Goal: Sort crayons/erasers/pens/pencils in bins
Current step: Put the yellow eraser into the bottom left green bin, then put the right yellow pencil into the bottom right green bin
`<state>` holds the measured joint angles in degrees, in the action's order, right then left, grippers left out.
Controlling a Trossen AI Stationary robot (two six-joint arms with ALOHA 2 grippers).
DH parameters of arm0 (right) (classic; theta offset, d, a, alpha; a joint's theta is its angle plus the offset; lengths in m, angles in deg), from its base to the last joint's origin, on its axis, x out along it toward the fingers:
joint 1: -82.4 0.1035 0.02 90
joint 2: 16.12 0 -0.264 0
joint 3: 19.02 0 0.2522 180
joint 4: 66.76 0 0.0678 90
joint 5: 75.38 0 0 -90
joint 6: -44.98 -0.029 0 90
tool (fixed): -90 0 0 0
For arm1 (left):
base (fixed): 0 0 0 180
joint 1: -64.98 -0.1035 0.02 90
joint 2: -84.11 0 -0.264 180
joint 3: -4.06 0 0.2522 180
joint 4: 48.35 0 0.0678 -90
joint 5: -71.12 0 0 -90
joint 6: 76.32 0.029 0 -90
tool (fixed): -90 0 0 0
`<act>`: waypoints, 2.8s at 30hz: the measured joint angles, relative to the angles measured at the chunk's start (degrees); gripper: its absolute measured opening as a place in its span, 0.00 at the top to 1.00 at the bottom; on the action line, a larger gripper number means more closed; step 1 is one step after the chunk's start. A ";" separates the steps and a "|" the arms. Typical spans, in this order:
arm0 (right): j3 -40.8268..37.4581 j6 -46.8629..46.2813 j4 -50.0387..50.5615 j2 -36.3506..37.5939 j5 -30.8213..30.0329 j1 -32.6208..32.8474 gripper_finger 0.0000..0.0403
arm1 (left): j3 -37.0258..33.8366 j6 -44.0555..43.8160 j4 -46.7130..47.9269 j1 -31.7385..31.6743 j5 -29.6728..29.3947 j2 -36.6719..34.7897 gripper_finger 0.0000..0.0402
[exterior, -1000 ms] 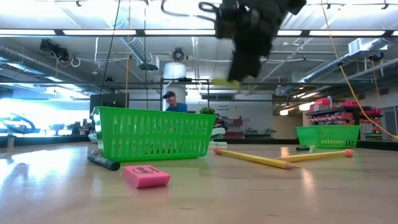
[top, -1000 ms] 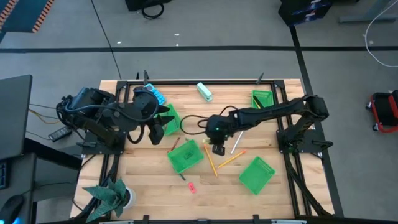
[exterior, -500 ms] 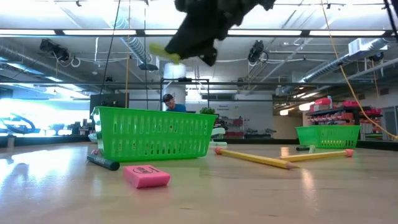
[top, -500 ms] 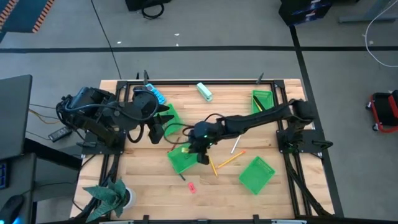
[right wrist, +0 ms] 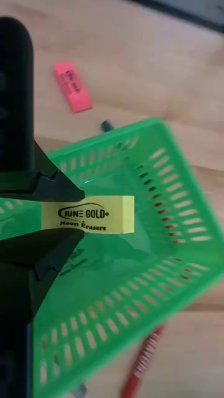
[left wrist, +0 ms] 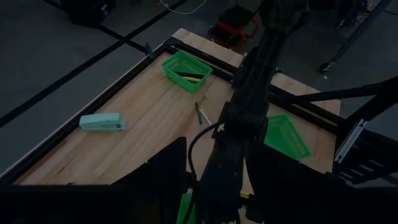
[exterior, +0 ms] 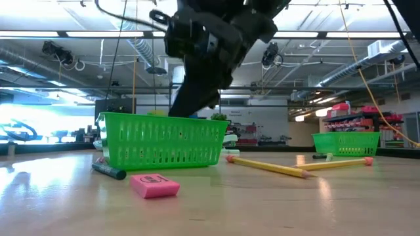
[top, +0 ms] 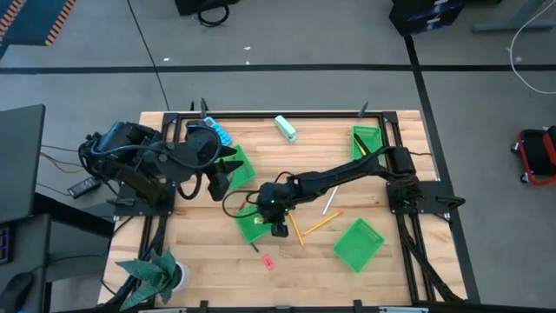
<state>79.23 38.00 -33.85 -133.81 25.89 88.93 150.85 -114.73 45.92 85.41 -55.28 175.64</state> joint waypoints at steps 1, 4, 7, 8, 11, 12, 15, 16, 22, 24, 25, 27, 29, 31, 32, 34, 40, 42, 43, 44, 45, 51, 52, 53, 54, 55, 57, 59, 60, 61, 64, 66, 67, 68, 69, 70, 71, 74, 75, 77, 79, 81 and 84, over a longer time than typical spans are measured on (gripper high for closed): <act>0.00 0.24 0.11 -0.37 0.00 0.00 0.81 | 0.00 -0.12 -0.01 0.00 0.00 -0.01 0.57; 0.00 1.07 0.20 -0.92 -0.02 -0.02 0.81 | 0.00 -0.59 -0.01 0.00 0.00 -0.02 0.57; 0.06 2.23 -0.27 -1.51 -0.69 -0.02 0.81 | 0.00 -1.03 -0.01 0.04 0.00 0.00 0.57; 0.00 2.51 0.24 -1.72 -0.71 -0.02 0.81 | 0.00 -1.03 0.00 0.04 0.00 0.00 0.57; 0.00 2.62 0.10 -2.18 -0.83 -0.04 0.81 | 0.00 -1.03 0.00 0.04 0.00 0.00 0.57; 0.00 2.62 -0.16 -2.43 -0.89 -0.02 0.81 | 0.00 -1.03 0.02 0.04 0.00 0.00 0.57; 0.00 2.65 -0.18 -2.69 -1.37 -0.02 0.81 | 0.00 -1.03 0.02 0.04 0.00 0.00 0.57; 0.00 2.71 -0.41 -2.68 -1.75 -0.02 0.81 | 0.00 -1.05 0.02 0.04 0.02 0.00 0.57; 0.00 5.29 -0.57 -2.69 -4.16 -0.28 0.81 | 0.00 -1.44 -0.04 0.04 0.02 0.02 0.57; 0.00 5.31 -0.40 -2.68 -4.17 -0.44 0.81 | 0.00 -1.44 -0.06 0.04 0.02 0.00 0.57; 0.00 5.34 -0.33 -2.68 -4.19 -0.48 0.81 | 0.00 -1.46 -0.06 0.04 0.02 0.01 0.57; 0.00 5.37 -0.40 -2.68 -4.22 -0.52 0.81 | 0.00 -1.44 -0.11 0.04 0.02 0.02 0.57; 0.00 5.51 -0.18 -2.68 -4.20 -0.52 0.81 | 0.00 -1.44 -0.11 0.04 0.02 0.02 0.57; 0.00 5.51 0.16 -2.67 -4.20 -0.50 0.81 | 0.00 -1.42 -0.11 0.04 0.02 0.02 0.57; 0.00 5.51 0.33 -2.68 -4.20 -0.52 0.81 | 0.00 -1.42 -0.11 0.04 0.02 0.02 0.57; 0.00 5.51 0.65 -2.68 -4.20 -0.52 0.81 | 0.00 -1.40 -0.11 0.04 0.02 0.02 0.57; 0.00 5.52 0.88 -2.68 -4.20 -0.52 0.81 | 0.00 -1.35 -0.11 0.04 0.02 0.02 0.57; 0.00 5.52 0.89 -2.66 -4.20 -0.52 0.81 | 0.00 -1.33 -0.11 0.04 0.04 0.02 0.57; 0.00 5.53 0.94 -2.66 -4.17 -0.52 0.80 | 0.00 -1.34 -0.11 0.04 0.03 0.02 0.57; 0.00 5.53 0.98 -2.67 -4.17 -0.52 0.79 | 0.00 -1.33 -0.11 0.04 0.02 0.02 0.57; 0.00 5.53 0.99 -2.66 -4.17 -0.50 0.78 | 0.00 -1.31 -0.11 0.04 0.04 0.02 0.57; 0.00 5.06 0.98 -2.66 -4.15 -0.22 0.65 | 0.00 -1.29 0.30 0.06 0.04 0.02 0.57; 0.00 5.05 0.98 -2.66 -4.16 -0.22 0.63 | 0.00 -1.29 0.35 0.07 0.04 0.02 0.57; 0.00 5.07 0.97 -2.67 -4.15 -0.22 0.62 | 0.00 -1.29 0.33 0.05 0.03 0.02 0.57; 0.00 5.05 0.97 -2.67 -4.15 -0.22 0.61 | 0.00 -1.29 0.33 0.06 0.04 0.02 0.57; 0.00 4.90 1.05 -2.55 -4.16 -0.24 0.60 | -0.02 -1.29 0.33 0.07 0.04 0.02 0.57; 0.00 4.63 1.48 -2.16 -4.15 -0.22 0.59 | -0.01 -1.29 0.33 0.07 0.02 0.02 0.57; -0.04 4.36 2.58 -0.94 -4.16 -0.22 0.59 | -0.02 -1.29 0.35 0.07 0.04 0.02 0.57; -0.04 3.96 2.91 -0.02 -4.15 -0.22 0.59 | -0.02 -1.29 0.35 0.05 0.04 0.02 0.57; -0.04 3.57 3.46 1.18 -4.18 -0.24 0.59 | -0.02 -1.19 0.35 0.07 0.04 0.02 0.57; 0.00 3.31 5.88 5.11 -4.97 -0.39 0.59 | -0.02 -0.64 0.44 0.07 0.04 0.02 0.57; -0.02 2.25 7.90 7.97 -5.51 -0.45 0.59 | -0.02 -0.09 0.46 0.07 0.04 0.02 0.57; -0.01 1.12 9.01 9.37 -5.73 -0.46 0.59 | -0.02 0.35 0.45 0.07 0.04 0.02 0.57; 0.00 -0.26 10.53 10.98 -6.10 -0.46 0.59 | -0.02 0.66 0.47 0.07 0.03 0.02 0.57; 0.02 -2.02 12.32 12.35 -6.94 -0.44 0.59 | -0.02 1.07 0.48 0.07 0.04 0.02 0.57; 0.04 -4.06 14.42 13.68 -7.90 -0.41 0.59 | -0.02 1.21 0.46 0.07 0.04 0.02 0.57; 0.04 -6.68 16.98 14.90 -9.01 -0.31 0.59 | -0.02 1.37 0.48 0.07 0.03 0.02 0.57; 0.02 -15.64 24.24 17.46 -12.20 0.05 0.59 | -0.02 1.58 0.48 0.07 0.02 0.02 0.57; 0.02 -18.85 26.29 17.99 -12.70 0.10 0.59 | -0.02 1.58 0.48 0.07 0.02 0.02 0.57; 0.00 -24.95 28.73 18.61 -12.83 0.13 0.59 | -0.02 1.60 0.46 0.07 0.02 0.02 0.57; 0.00 -30.73 29.72 18.62 -12.54 0.13 0.59 | -0.02 1.60 0.43 0.07 0.02 0.02 0.57; -0.03 -36.13 30.31 18.09 -10.96 0.13 0.59 | -0.02 1.58 0.39 0.06 0.02 0.02 0.57; -0.04 -42.44 31.01 16.36 -8.79 0.15 0.59 | -0.02 1.57 0.33 0.07 0.02 0.02 0.57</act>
<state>79.18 -4.44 -2.84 -117.45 17.10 89.08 150.83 -113.16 46.25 85.48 -55.26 175.66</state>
